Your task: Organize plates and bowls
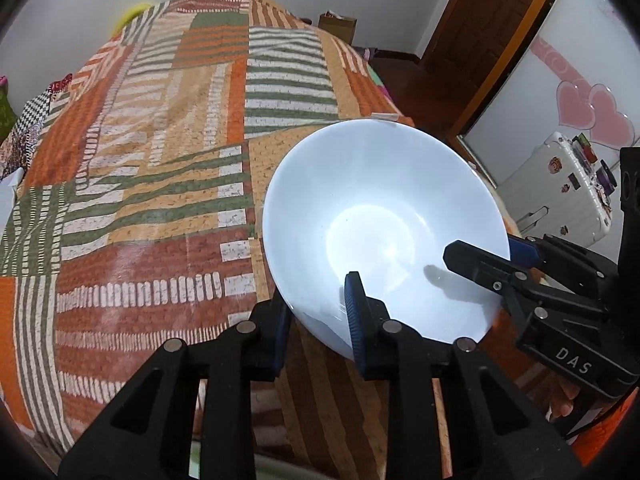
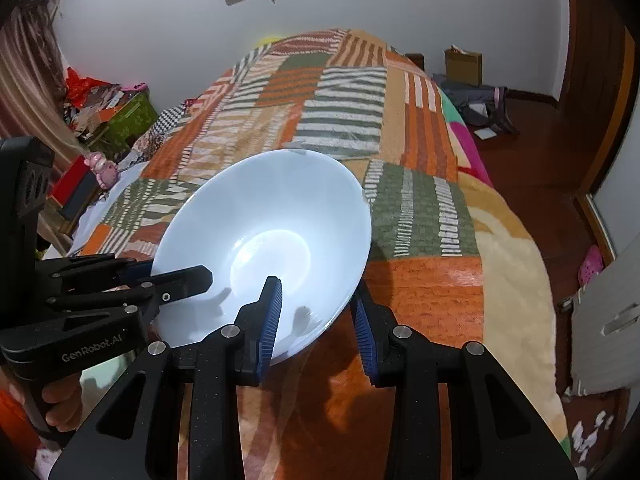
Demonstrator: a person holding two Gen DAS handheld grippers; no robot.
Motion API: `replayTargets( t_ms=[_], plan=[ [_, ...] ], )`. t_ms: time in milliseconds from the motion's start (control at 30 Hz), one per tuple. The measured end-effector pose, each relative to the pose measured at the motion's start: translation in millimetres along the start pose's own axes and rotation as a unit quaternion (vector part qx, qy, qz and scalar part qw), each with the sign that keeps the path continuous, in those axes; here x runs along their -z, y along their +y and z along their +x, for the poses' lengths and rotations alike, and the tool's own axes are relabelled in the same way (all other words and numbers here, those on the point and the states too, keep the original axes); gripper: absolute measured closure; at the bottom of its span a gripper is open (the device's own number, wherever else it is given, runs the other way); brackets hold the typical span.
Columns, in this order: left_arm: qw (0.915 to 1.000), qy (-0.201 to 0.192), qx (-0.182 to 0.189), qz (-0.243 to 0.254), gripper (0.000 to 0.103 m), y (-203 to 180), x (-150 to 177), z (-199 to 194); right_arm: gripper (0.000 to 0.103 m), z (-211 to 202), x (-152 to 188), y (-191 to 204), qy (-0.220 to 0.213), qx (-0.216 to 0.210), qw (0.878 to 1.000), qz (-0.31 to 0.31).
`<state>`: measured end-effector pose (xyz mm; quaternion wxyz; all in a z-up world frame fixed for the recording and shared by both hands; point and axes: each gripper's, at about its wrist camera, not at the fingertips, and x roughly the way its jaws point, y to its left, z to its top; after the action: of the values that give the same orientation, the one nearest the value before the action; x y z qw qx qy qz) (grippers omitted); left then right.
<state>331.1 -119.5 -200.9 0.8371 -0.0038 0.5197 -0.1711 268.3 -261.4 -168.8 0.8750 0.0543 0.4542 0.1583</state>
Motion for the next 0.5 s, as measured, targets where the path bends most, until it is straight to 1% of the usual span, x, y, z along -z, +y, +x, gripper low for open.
replayTargets(
  t_ms=[167,500],
  plan=[
    [0.9997,-0.026,-0.004,0.001,0.077,-3.8,6.6,-32.2,0.071,-17.9,0.8,12.5,-0.017,-0.002,1.0,-0.01],
    [0.9979,-0.064,-0.013,-0.002,0.077,-4.7,24.7,-89.6,0.071,-48.0,3.3,45.2,-0.047,-0.011,0.998,-0.028]
  ],
)
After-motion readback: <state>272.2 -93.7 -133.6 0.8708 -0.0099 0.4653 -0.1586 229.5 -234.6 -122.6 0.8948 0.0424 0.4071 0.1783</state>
